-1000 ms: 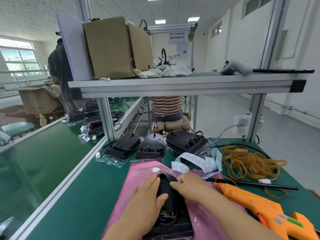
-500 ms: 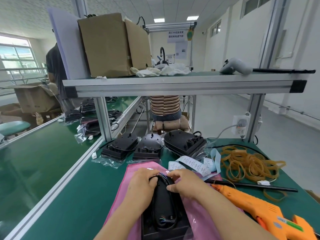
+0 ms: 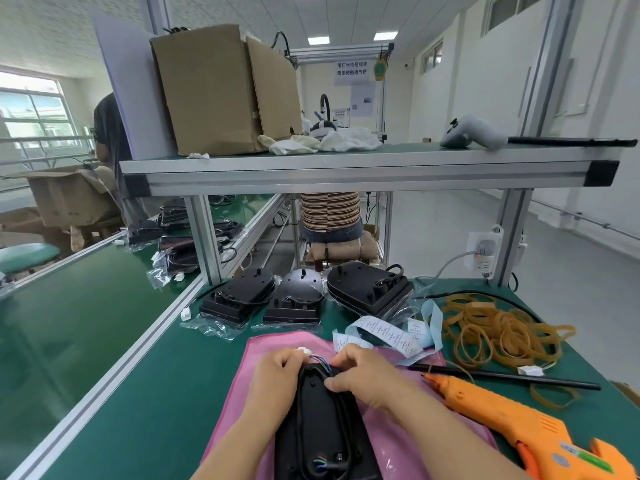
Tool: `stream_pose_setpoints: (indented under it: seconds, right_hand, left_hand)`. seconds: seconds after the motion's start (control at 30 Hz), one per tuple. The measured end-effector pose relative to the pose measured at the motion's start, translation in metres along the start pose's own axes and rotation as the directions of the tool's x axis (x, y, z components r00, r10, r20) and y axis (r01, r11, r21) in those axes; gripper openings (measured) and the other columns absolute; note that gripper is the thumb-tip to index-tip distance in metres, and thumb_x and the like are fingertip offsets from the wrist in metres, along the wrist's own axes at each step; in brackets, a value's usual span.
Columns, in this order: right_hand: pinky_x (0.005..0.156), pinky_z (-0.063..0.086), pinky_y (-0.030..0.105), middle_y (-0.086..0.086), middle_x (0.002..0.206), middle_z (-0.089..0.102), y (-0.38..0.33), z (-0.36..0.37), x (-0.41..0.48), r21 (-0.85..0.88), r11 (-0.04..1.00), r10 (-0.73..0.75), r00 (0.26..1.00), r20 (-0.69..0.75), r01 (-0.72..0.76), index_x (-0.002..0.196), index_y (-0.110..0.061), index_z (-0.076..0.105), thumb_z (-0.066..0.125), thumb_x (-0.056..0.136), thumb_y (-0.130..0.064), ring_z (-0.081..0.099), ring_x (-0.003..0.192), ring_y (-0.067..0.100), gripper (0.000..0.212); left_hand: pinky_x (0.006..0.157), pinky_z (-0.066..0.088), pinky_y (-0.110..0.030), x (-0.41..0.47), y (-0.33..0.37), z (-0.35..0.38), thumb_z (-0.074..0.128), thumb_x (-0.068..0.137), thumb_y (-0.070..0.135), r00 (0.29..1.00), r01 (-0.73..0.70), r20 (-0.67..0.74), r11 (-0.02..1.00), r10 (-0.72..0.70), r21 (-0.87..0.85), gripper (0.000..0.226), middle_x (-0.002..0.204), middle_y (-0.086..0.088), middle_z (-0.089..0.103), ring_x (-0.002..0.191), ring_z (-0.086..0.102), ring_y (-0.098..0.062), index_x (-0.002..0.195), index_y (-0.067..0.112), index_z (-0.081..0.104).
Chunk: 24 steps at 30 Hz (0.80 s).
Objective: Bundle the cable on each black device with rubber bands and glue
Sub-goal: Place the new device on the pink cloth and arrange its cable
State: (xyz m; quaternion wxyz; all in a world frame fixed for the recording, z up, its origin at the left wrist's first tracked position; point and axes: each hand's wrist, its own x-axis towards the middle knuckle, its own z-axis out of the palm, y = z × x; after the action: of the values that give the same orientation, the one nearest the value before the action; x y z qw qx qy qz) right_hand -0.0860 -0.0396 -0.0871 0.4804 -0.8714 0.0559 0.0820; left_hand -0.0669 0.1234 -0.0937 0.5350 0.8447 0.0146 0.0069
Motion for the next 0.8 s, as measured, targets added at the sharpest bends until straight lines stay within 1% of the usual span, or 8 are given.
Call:
stream_pose_setpoints:
  seconds: [0.1, 0.2, 0.3, 0.43, 0.5, 0.6, 0.7, 0.8]
  right_hand:
    - [0.061, 0.041, 0.011, -0.012, 0.090, 0.064, 0.002, 0.004, 0.003, 0.003, 1.000, -0.016, 0.999, -0.041, 0.017, 0.090, -0.025, 0.062, 0.077, 0.077, -0.024, 0.057, 0.076, 0.000, 0.019]
    - [0.052, 0.036, 0.006, -0.014, 0.083, 0.061, 0.004, 0.008, 0.005, 0.016, 0.999, -0.028, 0.998, -0.062, 0.029, 0.086, -0.026, 0.060, 0.074, 0.077, -0.022, 0.054, 0.071, -0.003, 0.018]
    - [0.067, 0.044, 0.015, -0.011, 0.086, 0.064, 0.006, 0.013, 0.004, 0.047, 0.998, -0.031, 0.996, -0.083, 0.035, 0.085, -0.025, 0.059, 0.073, 0.076, -0.023, 0.057, 0.077, 0.003, 0.016]
    - [0.082, 0.047, 0.026, -0.012, 0.091, 0.066, 0.009, 0.020, 0.000, 0.019, 0.999, -0.047, 0.990, -0.133, 0.050, 0.086, -0.027, 0.056, 0.066, 0.080, -0.030, 0.060, 0.088, 0.006, 0.012]
    - [0.083, 0.047, 0.028, -0.013, 0.092, 0.066, 0.009, 0.025, -0.002, -0.019, 0.998, -0.061, 0.981, -0.186, 0.059, 0.087, -0.029, 0.054, 0.061, 0.083, -0.036, 0.060, 0.090, 0.006, 0.011]
    - [0.082, 0.046, 0.030, -0.014, 0.097, 0.065, 0.010, 0.031, -0.006, -0.117, 0.989, -0.115, 0.963, -0.242, 0.089, 0.095, -0.031, 0.053, 0.054, 0.089, -0.044, 0.059, 0.094, 0.007, 0.015]
    - [0.092, 0.043, 0.028, -0.015, 0.114, 0.058, 0.010, 0.033, -0.008, -0.210, 0.961, -0.239, 0.922, -0.305, 0.180, 0.120, -0.032, 0.052, 0.055, 0.092, -0.042, 0.055, 0.110, 0.009, 0.030]
    - [0.089, 0.041, 0.025, -0.013, 0.113, 0.055, 0.007, 0.031, -0.008, -0.353, 0.896, -0.378, 0.881, -0.283, 0.271, 0.118, -0.032, 0.064, 0.053, 0.094, -0.040, 0.052, 0.109, 0.008, 0.028]
  left_hand:
    - [0.078, 0.050, -0.029, -0.004, 0.001, -0.001, 0.055, 0.095, 0.027, 0.999, 0.002, 0.034, 1.000, -0.001, -0.021, 0.033, 0.078, 0.015, 0.074, 0.082, 0.066, -0.004, 0.073, 0.026, 0.078]
    - [0.083, 0.055, -0.037, -0.010, -0.004, -0.003, 0.054, 0.096, 0.010, 0.989, 0.109, 0.117, 0.981, -0.090, -0.160, 0.033, 0.085, 0.001, 0.077, 0.082, 0.068, -0.016, 0.081, 0.024, 0.080]
    - [0.086, 0.057, -0.043, -0.013, -0.003, -0.003, 0.054, 0.096, 0.006, 0.985, 0.159, 0.110, 0.954, -0.135, -0.254, 0.034, 0.085, -0.003, 0.077, 0.084, 0.070, -0.024, 0.082, 0.022, 0.081]
    - [0.089, 0.055, -0.038, -0.017, -0.003, -0.005, 0.057, 0.094, 0.017, 0.986, 0.107, 0.144, 0.974, -0.079, -0.199, 0.027, 0.087, 0.008, 0.076, 0.091, 0.070, -0.015, 0.089, 0.029, 0.080]
    - [0.094, 0.054, -0.042, -0.017, -0.006, -0.005, 0.056, 0.096, 0.010, 0.985, 0.129, 0.141, 0.959, -0.095, -0.254, 0.028, 0.089, 0.003, 0.077, 0.096, 0.070, -0.022, 0.091, 0.024, 0.080]
    - [0.091, 0.056, -0.044, -0.015, -0.006, -0.002, 0.056, 0.095, 0.002, 0.981, 0.178, 0.126, 0.935, -0.146, -0.306, 0.029, 0.087, -0.006, 0.078, 0.090, 0.070, -0.027, 0.087, 0.017, 0.080]
    - [0.090, 0.056, -0.047, -0.011, -0.003, 0.000, 0.058, 0.092, -0.002, 0.979, 0.201, 0.112, 0.920, -0.173, -0.337, 0.025, 0.086, -0.013, 0.077, 0.085, 0.069, -0.029, 0.087, 0.011, 0.079]
    - [0.090, 0.056, -0.046, -0.010, -0.003, 0.001, 0.060, 0.090, -0.003, 0.982, 0.184, 0.107, 0.925, -0.156, -0.334, 0.024, 0.085, -0.012, 0.077, 0.087, 0.069, -0.030, 0.086, 0.011, 0.079]
